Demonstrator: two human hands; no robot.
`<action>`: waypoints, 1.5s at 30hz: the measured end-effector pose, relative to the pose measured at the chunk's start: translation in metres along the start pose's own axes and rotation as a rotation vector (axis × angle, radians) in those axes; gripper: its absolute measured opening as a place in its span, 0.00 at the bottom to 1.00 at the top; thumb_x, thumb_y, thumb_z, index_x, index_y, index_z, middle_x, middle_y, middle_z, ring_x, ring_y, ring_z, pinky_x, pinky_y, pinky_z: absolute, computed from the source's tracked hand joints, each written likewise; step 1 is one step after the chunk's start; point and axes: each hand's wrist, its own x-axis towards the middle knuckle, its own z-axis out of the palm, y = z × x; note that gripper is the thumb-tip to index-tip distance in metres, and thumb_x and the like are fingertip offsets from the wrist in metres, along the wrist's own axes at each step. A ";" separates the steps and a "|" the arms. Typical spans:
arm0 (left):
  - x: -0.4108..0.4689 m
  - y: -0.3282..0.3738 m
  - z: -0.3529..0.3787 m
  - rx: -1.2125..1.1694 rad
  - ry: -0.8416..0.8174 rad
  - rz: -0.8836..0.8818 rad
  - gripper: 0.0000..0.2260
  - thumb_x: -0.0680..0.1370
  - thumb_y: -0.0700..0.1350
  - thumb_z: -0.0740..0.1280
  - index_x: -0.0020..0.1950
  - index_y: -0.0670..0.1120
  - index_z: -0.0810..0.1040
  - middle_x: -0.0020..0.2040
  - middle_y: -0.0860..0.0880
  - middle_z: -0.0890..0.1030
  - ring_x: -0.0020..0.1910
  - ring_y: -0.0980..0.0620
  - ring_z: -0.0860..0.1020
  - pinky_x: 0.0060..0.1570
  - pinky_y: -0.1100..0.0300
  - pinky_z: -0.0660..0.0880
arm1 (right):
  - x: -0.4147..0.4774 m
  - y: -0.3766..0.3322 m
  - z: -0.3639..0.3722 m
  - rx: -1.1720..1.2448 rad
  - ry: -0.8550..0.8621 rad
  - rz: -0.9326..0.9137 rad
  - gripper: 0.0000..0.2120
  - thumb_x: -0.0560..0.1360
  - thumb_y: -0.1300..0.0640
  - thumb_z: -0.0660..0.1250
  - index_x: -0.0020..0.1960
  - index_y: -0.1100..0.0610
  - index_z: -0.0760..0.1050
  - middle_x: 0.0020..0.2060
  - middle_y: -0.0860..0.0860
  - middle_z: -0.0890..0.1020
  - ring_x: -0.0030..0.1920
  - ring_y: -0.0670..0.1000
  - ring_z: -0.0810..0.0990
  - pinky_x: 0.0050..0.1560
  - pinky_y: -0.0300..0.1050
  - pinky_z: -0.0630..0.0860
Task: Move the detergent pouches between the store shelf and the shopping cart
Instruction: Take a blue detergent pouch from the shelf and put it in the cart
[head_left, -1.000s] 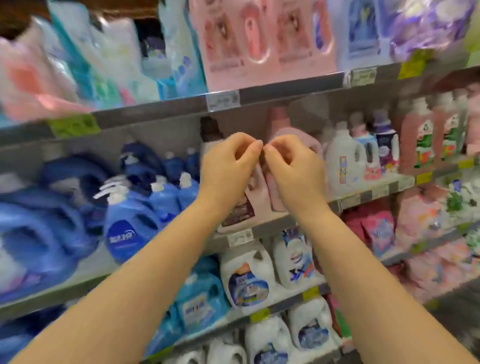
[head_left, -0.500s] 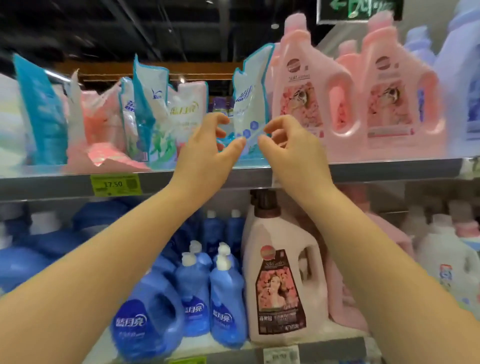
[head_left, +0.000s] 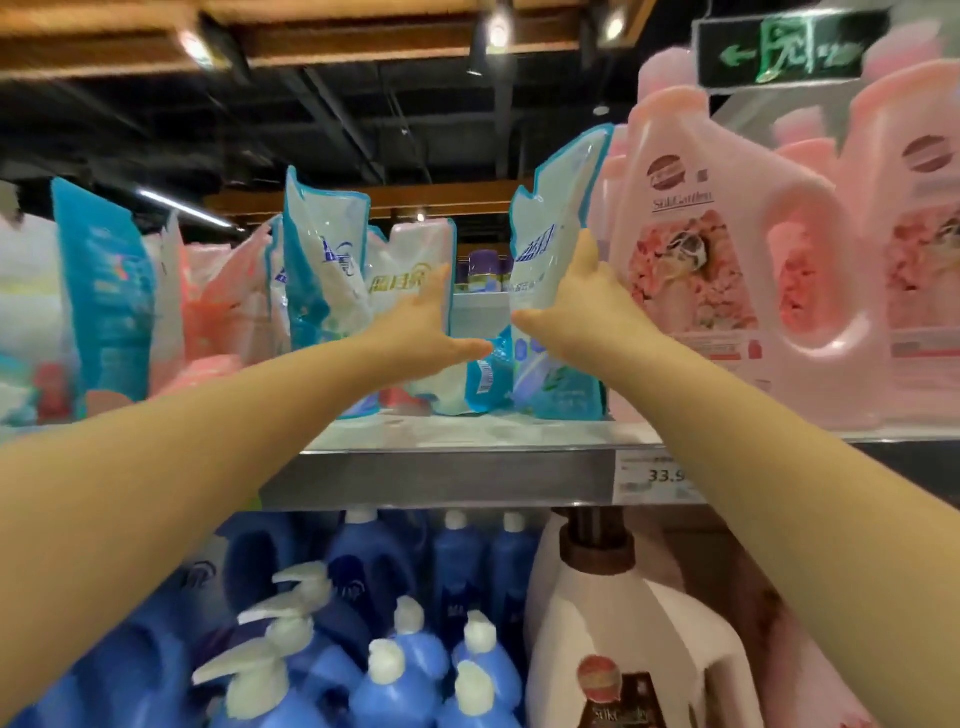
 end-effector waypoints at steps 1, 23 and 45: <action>0.007 0.001 0.000 0.005 -0.025 0.000 0.43 0.73 0.57 0.69 0.77 0.53 0.43 0.76 0.48 0.57 0.71 0.46 0.64 0.66 0.54 0.64 | 0.004 -0.002 -0.001 -0.061 0.005 -0.001 0.44 0.74 0.50 0.66 0.76 0.56 0.38 0.70 0.60 0.64 0.65 0.60 0.69 0.60 0.52 0.70; 0.042 0.017 0.022 -0.704 -0.431 -0.065 0.49 0.69 0.55 0.73 0.76 0.57 0.39 0.74 0.50 0.62 0.69 0.47 0.64 0.68 0.42 0.62 | 0.005 -0.010 -0.022 0.199 0.164 0.041 0.08 0.74 0.60 0.66 0.50 0.55 0.69 0.47 0.51 0.75 0.48 0.51 0.74 0.47 0.46 0.72; 0.007 0.043 0.016 -0.958 -0.350 -0.018 0.38 0.65 0.43 0.76 0.67 0.55 0.58 0.48 0.46 0.78 0.45 0.49 0.79 0.44 0.43 0.79 | -0.039 -0.005 -0.006 0.491 0.286 0.179 0.34 0.66 0.47 0.73 0.67 0.54 0.62 0.56 0.52 0.76 0.55 0.55 0.77 0.57 0.52 0.75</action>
